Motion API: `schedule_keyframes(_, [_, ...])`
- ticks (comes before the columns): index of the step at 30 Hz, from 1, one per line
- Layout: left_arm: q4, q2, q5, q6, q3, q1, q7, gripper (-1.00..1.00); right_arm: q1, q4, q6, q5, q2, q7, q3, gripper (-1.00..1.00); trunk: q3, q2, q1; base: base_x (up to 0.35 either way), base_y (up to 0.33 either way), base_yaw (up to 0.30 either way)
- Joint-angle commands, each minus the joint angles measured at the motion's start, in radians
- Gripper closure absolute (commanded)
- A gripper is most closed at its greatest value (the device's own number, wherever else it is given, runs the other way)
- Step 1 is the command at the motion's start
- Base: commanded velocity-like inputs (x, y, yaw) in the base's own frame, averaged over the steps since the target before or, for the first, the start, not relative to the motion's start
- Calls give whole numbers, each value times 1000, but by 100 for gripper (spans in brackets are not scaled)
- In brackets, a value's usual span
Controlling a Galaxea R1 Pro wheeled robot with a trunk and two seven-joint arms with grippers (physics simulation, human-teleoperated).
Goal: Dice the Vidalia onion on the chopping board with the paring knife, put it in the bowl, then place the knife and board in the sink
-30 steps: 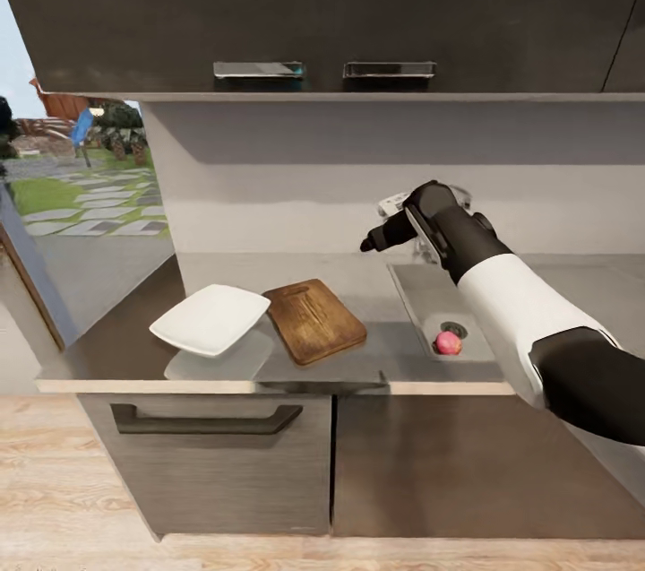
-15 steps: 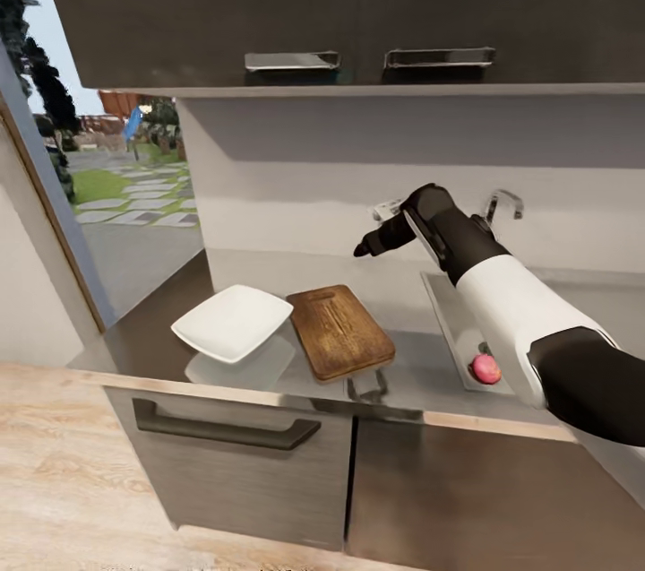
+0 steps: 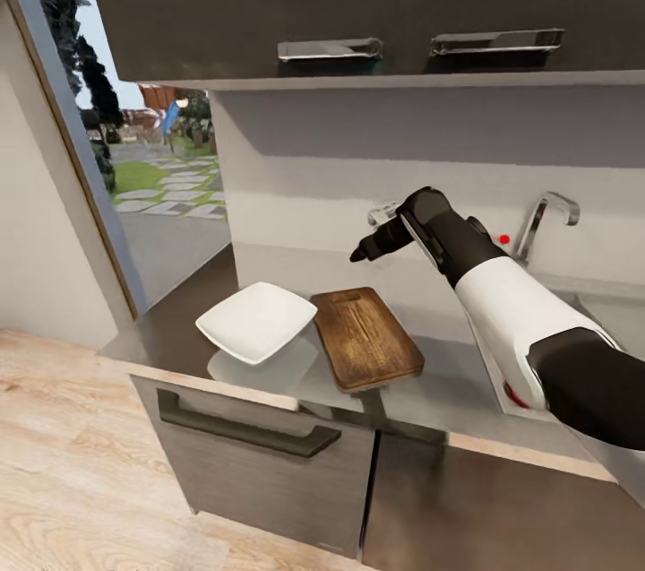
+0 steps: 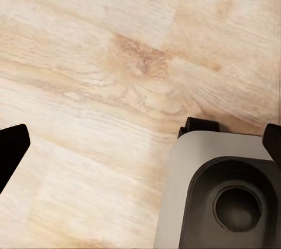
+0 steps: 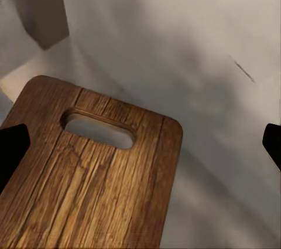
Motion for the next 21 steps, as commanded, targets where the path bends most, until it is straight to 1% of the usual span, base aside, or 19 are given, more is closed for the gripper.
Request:
schedule_keyframes(1, [-1, 0, 1, -2, 2, 0, 0, -100, -1, -1, 2, 10, -1, 10, 1, -100, -2, 0, 0, 177, -185, 204])
schedule_keyframes(5, [0, 0, 1, -2, 2, 0, 0, -100, 0, -1, 2, 11, -3, 14, 2, -100, -7, 0, 0, 102, -117, 204])
schedule_keyframes(12, [0, 0, 1, -2, 2, 0, 0, -100, 1, 3, 2, 11, -6, 16, 3, -100, -15, 0, 0, 19, -22, 204])
schedule_keyframes(14, [0, 0, 1, -2, 2, 0, 0, -100, 1, 13, 2, 12, -6, 16, 9, -100, -17, 0, 0, 3, -3, 202])
schedule_keyframes(17, [0, 0, 1, -2, 2, 0, 0, -100, 1, 52, -13, 12, -7, 16, 68, -100, -21, 0, 0, 1, -1, 194])
schedule_keyframes(18, [1, 0, 1, -2, 2, 0, 0, -100, 1, 73, -36, 12, -8, 16, 90, -100, -22, 0, 0, 0, 0, 189])
schedule_keyframes(19, [1, 0, 1, -2, 2, 0, 0, -100, 1, 79, -44, 11, -10, 16, 95, -100, -24, 0, 0, 0, 0, 188])
schedule_keyframes(21, [3, 0, 1, -2, 2, 0, 0, -100, 1, 96, -66, 12, -25, 16, 106, -100, -26, 0, 0, 0, 0, 185])
